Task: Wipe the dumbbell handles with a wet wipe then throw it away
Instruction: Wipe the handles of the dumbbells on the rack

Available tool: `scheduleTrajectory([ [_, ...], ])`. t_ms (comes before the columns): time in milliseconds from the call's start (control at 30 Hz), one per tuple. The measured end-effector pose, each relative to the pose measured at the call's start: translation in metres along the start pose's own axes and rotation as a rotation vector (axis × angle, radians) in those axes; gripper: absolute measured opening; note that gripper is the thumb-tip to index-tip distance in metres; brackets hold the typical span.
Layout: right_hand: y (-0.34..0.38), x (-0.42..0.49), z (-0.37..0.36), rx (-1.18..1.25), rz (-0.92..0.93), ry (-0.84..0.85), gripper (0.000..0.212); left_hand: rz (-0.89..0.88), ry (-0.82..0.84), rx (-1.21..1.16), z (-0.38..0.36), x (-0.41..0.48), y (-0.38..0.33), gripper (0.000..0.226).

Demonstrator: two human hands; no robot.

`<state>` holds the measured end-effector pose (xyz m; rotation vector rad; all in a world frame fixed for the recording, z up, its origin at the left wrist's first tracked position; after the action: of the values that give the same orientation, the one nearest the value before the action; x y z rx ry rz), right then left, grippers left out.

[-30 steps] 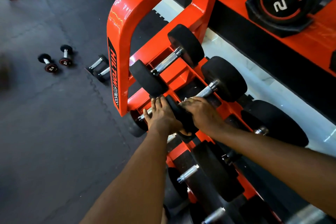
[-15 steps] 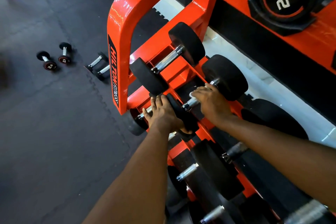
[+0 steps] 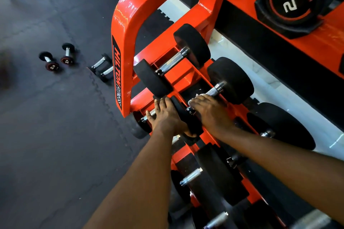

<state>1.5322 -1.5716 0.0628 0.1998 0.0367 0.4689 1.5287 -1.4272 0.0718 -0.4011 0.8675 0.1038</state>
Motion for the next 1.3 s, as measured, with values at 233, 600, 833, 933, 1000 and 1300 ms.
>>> scheduleTrajectory([
  [233, -0.017, 0.016, 0.004, -0.352, -0.34, 0.211, 0.036, -0.074, -0.042, -0.061, 0.001, -0.003, -0.002, 0.155],
  [600, -0.01, 0.089, 0.014, -0.392, -0.294, 0.907, 0.031, -0.066, -0.058, -0.082, 0.002, 0.0, 0.001, 0.158],
  [833, -0.004, 0.026, 0.021, -0.307, -0.071, 0.367, 0.035, -0.08, -0.051, -0.102, 0.001, -0.002, -0.001, 0.155],
  [933, -0.033, 0.018, 0.017, -0.477, -0.156, 0.229, 0.037, -0.092, -0.049, -0.095, 0.002, 0.001, 0.001, 0.151],
  [1000, -0.038, 0.023, 0.013, -0.523, -0.227, 0.27, 0.036, -0.092, -0.06, -0.096, 0.002, -0.001, 0.0, 0.15],
  [1300, -0.003, -0.02, 0.009, 0.489, -0.509, -0.358, 0.048, -0.061, -0.053, -0.074, 0.001, -0.003, 0.0, 0.156],
])
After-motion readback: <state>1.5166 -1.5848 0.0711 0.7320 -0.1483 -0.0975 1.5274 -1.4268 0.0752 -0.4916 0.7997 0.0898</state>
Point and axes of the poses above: each hand's wrist, its own x-axis towards the middle knuckle, its own z-axis out of the back of the hand, y = z × x, the point moved 6 cm from there along x, towards the middle knuckle, and after that the axes turned 14 degrees about y, right-handed, at the moved point
